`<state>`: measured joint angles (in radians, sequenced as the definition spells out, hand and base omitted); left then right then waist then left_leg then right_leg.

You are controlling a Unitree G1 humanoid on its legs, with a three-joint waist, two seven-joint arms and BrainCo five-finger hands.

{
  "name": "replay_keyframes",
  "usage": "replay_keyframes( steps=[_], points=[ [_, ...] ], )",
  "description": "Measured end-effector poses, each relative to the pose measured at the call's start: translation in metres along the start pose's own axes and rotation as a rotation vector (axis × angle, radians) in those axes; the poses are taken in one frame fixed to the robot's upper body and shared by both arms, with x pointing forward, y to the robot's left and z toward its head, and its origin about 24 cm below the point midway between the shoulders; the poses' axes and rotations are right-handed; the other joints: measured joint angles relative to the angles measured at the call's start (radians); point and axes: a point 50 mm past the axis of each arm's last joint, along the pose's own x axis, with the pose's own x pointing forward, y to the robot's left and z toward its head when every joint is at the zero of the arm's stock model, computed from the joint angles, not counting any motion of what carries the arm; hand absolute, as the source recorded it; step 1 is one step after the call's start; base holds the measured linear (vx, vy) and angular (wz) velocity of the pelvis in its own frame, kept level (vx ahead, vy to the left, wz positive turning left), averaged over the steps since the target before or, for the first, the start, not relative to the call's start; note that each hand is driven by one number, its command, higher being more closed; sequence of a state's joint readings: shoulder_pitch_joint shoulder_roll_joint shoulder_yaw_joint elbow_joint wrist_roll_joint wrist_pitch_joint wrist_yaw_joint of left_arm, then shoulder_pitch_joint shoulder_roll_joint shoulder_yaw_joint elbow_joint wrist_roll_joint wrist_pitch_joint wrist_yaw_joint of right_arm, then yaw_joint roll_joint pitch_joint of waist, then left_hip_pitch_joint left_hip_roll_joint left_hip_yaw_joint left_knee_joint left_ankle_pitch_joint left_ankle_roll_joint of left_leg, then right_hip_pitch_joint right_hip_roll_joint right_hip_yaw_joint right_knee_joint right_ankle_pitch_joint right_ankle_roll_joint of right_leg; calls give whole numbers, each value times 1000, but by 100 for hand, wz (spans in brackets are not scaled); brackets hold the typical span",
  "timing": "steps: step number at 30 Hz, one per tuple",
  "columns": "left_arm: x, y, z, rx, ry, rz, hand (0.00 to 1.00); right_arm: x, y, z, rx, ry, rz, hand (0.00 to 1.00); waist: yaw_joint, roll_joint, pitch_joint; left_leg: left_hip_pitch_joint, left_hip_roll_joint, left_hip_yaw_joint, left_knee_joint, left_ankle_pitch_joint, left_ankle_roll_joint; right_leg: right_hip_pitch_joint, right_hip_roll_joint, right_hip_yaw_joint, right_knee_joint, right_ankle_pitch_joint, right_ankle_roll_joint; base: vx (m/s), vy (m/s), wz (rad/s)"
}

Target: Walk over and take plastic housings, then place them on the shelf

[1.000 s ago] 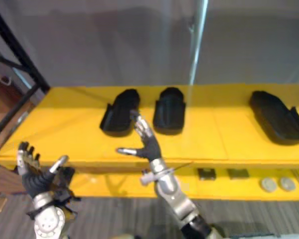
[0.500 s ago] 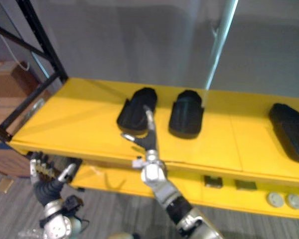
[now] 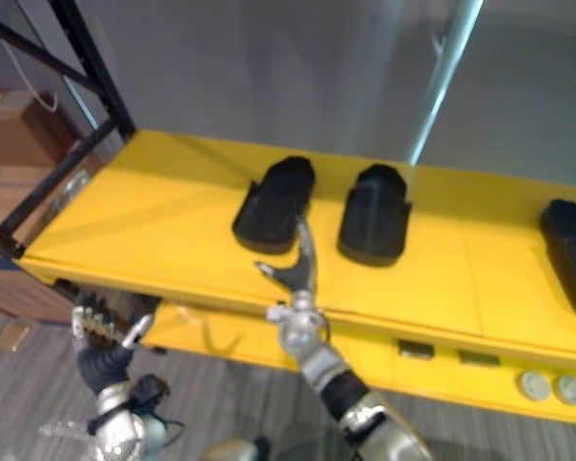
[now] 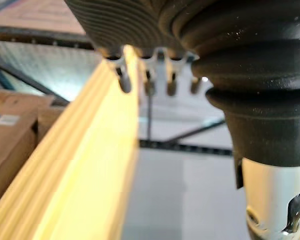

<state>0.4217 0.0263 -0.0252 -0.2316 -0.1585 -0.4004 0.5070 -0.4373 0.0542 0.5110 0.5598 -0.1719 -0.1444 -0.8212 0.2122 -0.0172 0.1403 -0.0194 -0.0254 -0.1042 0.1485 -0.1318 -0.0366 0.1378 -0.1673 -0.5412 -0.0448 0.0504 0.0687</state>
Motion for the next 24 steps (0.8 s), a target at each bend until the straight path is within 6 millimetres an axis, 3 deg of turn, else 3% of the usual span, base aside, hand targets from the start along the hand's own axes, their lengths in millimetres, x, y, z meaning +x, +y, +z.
replay_keyframes(
  steps=[24],
  points=[
    [-10,-18,-11,-47,83,-64,0,15,-38,-30,-54,164,-257,0,-3,7,20,-1,-13,-2,2,0,1,1,-17,-11,12,-1,2,-3,14,0]
  ],
)
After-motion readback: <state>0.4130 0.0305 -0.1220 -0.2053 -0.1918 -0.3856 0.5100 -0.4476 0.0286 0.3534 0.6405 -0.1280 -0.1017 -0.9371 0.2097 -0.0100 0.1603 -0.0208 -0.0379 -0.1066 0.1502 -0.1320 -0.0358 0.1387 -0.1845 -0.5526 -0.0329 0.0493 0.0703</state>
